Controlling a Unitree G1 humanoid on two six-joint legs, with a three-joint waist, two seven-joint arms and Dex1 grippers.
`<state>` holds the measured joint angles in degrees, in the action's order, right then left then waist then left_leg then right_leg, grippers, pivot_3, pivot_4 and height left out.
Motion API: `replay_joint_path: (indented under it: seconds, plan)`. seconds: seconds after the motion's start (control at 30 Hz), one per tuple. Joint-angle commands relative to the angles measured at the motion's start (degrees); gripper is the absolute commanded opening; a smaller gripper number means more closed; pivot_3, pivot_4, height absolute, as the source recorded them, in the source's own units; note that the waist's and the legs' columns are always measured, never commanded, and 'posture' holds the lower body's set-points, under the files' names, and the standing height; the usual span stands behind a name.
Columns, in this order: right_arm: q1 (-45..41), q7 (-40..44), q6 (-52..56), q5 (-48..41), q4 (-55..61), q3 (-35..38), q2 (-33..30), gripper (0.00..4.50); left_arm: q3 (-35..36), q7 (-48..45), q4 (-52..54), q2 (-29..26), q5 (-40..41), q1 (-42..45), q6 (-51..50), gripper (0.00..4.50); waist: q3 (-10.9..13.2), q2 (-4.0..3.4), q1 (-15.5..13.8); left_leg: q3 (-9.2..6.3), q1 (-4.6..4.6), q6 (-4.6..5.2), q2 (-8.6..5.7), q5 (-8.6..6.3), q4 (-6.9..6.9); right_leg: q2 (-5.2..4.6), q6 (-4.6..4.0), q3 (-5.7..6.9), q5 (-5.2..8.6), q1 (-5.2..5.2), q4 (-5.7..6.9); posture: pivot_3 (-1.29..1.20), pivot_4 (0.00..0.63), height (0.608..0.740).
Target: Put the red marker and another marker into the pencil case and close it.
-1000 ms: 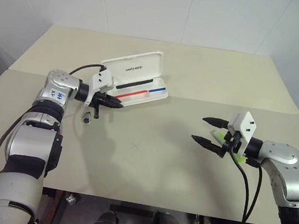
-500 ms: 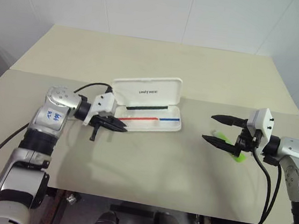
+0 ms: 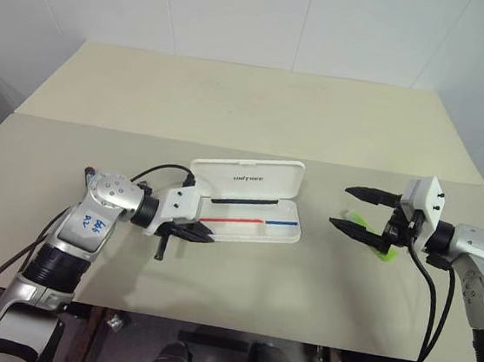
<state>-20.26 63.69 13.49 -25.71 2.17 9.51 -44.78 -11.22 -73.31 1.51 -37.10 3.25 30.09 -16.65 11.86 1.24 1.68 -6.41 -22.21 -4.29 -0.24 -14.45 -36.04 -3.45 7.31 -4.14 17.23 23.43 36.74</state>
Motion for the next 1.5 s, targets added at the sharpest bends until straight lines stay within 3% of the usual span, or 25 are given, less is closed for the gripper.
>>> replay_joint_path:
  seconds: [0.03, 0.53, 0.57, 0.8, 1.0, 1.5]
  plan:
    - [-0.20, -0.60, -1.21, -0.31, 1.69, 1.61, -0.51, 4.50, -1.22, 1.89, 2.96, -0.86, -0.79, -1.65, 0.83, 0.03, 0.00, 0.00, 0.00, 0.00, 0.00, 0.00, 0.00, 0.00, 0.00, 0.00, 0.00, -0.01, 0.00, 0.00, 0.01, 0.00, 0.150, 0.740]
    - [2.17, 3.43, -2.28, -1.81, 3.00, 1.99, -1.50, 4.50, -3.62, 4.38, 0.20, -2.63, -2.29, -2.89, 5.42, 0.03, 0.00, 0.00, 0.00, 0.09, 0.07, 0.01, 0.00, -0.01, 0.00, 0.00, 0.00, -0.10, 0.00, -0.04, -0.03, 0.00, 0.150, 0.740]
    - [2.40, 3.54, -2.40, -1.65, 3.07, 1.95, -1.51, 4.50, -3.69, 4.34, -0.01, -2.66, -2.28, -2.79, 5.57, 0.56, 0.00, 0.00, 0.04, 0.10, 0.08, 0.02, 0.00, -0.01, 0.00, 0.01, 0.00, -0.11, 0.00, -0.04, -0.03, 0.00, 0.150, 0.740]
    - [2.41, 2.14, -2.53, -0.50, 2.90, 1.53, -0.84, 4.50, -4.04, 4.33, 0.83, -2.61, -1.80, -2.43, 5.01, 2.81, 0.00, 0.00, 0.06, 0.17, 0.11, 0.07, 0.00, 0.02, -0.01, 0.02, 0.00, -0.18, 0.00, -0.04, -0.03, 0.00, 0.150, 0.740]
    - [1.89, 1.82, -2.98, -0.22, 2.24, 1.15, -0.80, 4.50, -3.44, 4.85, 2.77, -2.41, -1.00, -1.80, 3.68, 4.45, 0.00, 0.00, -0.04, 0.18, 0.11, 0.08, 0.00, 0.03, -0.02, 0.01, 0.02, -0.20, -0.01, -0.05, -0.05, 0.00, 0.150, 0.740]
    - [0.07, 3.42, -2.68, 0.07, 1.07, -0.34, -0.83, 4.50, 0.04, 8.66, 16.67, -2.87, 3.51, -2.51, -7.42, 4.45, 0.00, 0.00, -0.02, 0.21, 0.05, 0.14, 0.00, 0.00, 0.04, 0.00, 0.07, -0.23, -0.04, -0.04, -0.23, 0.00, 0.150, 0.740]
